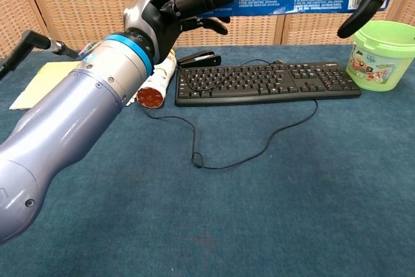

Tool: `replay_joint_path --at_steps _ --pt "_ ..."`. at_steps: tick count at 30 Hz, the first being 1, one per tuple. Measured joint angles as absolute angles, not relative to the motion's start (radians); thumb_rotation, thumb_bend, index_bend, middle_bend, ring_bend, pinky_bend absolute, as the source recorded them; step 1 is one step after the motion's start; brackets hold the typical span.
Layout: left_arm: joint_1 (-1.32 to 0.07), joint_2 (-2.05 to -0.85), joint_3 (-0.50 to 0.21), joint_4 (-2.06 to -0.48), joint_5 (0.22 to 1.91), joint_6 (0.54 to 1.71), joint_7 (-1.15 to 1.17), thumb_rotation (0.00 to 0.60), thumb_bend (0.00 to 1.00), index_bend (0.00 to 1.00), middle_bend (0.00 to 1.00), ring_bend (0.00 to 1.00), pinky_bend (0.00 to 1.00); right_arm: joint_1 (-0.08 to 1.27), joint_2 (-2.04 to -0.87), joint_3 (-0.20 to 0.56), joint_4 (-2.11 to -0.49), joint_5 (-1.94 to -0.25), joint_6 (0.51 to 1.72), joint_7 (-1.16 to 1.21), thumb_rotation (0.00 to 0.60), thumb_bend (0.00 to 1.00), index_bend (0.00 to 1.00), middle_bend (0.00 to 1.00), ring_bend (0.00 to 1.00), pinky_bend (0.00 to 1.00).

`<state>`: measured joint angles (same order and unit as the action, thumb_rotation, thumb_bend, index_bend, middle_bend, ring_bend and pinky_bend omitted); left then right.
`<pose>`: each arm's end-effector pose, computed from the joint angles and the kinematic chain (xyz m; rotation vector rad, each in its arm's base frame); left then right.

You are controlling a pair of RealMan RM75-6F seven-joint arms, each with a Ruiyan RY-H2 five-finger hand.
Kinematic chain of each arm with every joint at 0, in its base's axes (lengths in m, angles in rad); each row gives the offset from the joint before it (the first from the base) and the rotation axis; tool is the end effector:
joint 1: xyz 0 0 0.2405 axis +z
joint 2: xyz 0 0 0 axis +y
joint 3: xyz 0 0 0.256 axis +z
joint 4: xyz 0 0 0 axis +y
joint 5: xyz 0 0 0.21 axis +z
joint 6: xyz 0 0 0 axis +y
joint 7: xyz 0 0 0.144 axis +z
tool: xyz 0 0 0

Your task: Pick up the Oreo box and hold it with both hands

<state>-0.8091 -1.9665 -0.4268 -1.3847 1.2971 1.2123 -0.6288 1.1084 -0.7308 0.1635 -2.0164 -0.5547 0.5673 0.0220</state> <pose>-0.0103 0.3315 -0.0504 -1.1329 -1.8647 -2.1186 -0.0728 -0.3556 0.1577 1.7920 -1.4553 0.8528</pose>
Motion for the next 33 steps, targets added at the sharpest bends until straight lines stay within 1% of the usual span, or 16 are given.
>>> replay_joint_path --at_steps 2,3,5,6,7,8,9,10,12,14,16,18,19,21,28,33 --pt "-0.808 -1.968 -0.428 -1.389 1.296 1.213 -0.622 0.6 0.17 0.77 0.58 0.53 0.47 1.115 -0.756 0.15 -2.02 -0.538 0.613 -0.001 0.6 0.0 0.17 0.09 0.0 0.0" --pt "-0.808 -1.968 -0.428 -1.39 1.294 1.212 -0.619 0.6 0.17 0.77 0.58 0.53 0.47 1.117 -0.775 0.144 -2.021 -0.527 0.64 -0.013 0.6 0.0 0.21 0.16 0.03 0.0" --pt "-0.807 -1.971 -0.428 -1.393 1.291 1.209 -0.615 0.6 0.17 0.77 0.58 0.53 0.47 1.119 -0.804 0.137 -2.023 -0.516 0.675 -0.028 0.6 0.05 0.33 0.3 0.16 0.01" --pt "-0.807 -1.972 -0.428 -1.394 1.289 1.207 -0.613 0.6 0.17 0.77 0.58 0.53 0.47 1.118 -0.812 0.137 -2.023 -0.515 0.687 -0.033 0.6 0.13 0.43 0.39 0.3 0.07" --pt "-0.807 -1.972 -0.428 -1.394 1.289 1.206 -0.612 0.6 0.17 0.77 0.58 0.53 0.47 1.116 -0.818 0.137 -2.023 -0.516 0.698 -0.035 0.6 0.24 0.53 0.49 0.43 0.18" --pt "-0.806 -1.973 -0.428 -1.394 1.289 1.205 -0.61 0.6 0.17 0.77 0.58 0.53 0.47 1.113 -0.826 0.138 -2.023 -0.518 0.711 -0.037 0.6 0.3 0.59 0.55 0.51 0.27" --pt "-0.806 -1.973 -0.428 -1.395 1.288 1.204 -0.607 0.6 0.16 0.76 0.58 0.53 0.47 1.109 -0.832 0.14 -2.023 -0.52 0.72 -0.037 0.6 0.38 0.66 0.62 0.61 0.41" --pt "-0.806 -1.973 -0.428 -1.394 1.288 1.203 -0.605 0.6 0.14 0.73 0.57 0.52 0.47 1.104 -0.838 0.143 -2.024 -0.524 0.728 -0.037 0.6 0.43 0.71 0.66 0.67 0.52" --pt "-0.806 -1.969 -0.426 -1.394 1.293 1.201 -0.6 0.6 0.1 0.64 0.49 0.45 0.44 1.092 -0.845 0.148 -2.023 -0.536 0.734 -0.035 0.6 0.47 0.75 0.7 0.71 0.62" --pt "-0.806 -1.966 -0.424 -1.394 1.301 1.199 -0.601 0.6 0.06 0.51 0.35 0.34 0.36 1.082 -0.847 0.155 -2.021 -0.543 0.731 -0.026 0.6 0.5 0.75 0.7 0.73 0.66" --pt "-0.806 -1.96 -0.419 -1.393 1.311 1.197 -0.605 0.6 0.01 0.31 0.13 0.13 0.19 1.074 -0.847 0.16 -2.017 -0.551 0.725 -0.015 0.6 0.51 0.76 0.7 0.74 0.67" --pt "-0.805 -1.952 -0.41 -1.393 1.324 1.193 -0.612 0.6 0.0 0.12 0.02 0.02 0.05 1.063 -0.848 0.166 -2.012 -0.562 0.719 -0.006 0.6 0.52 0.76 0.71 0.74 0.67" --pt "-0.805 -1.949 -0.407 -1.392 1.331 1.193 -0.613 0.6 0.0 0.04 0.0 0.0 0.01 1.058 -0.848 0.169 -2.009 -0.568 0.715 0.0 0.6 0.52 0.76 0.71 0.74 0.67" --pt "-0.804 -1.944 -0.4 -1.386 1.348 1.197 -0.615 0.598 0.0 0.0 0.0 0.0 0.0 1.045 -0.848 0.176 -2.003 -0.584 0.708 0.015 0.6 0.52 0.76 0.71 0.74 0.67" --pt "-0.783 -1.907 -0.388 -1.395 1.368 1.22 -0.626 0.565 0.0 0.0 0.0 0.0 0.0 1.005 -0.851 0.193 -1.977 -0.618 0.692 0.054 0.6 0.52 0.77 0.71 0.75 0.67" --pt "-0.751 -1.828 -0.379 -1.428 1.381 1.231 -0.62 0.536 0.0 0.0 0.0 0.0 0.0 0.981 -0.861 0.194 -1.952 -0.641 0.701 0.059 0.6 0.52 0.77 0.71 0.75 0.67"
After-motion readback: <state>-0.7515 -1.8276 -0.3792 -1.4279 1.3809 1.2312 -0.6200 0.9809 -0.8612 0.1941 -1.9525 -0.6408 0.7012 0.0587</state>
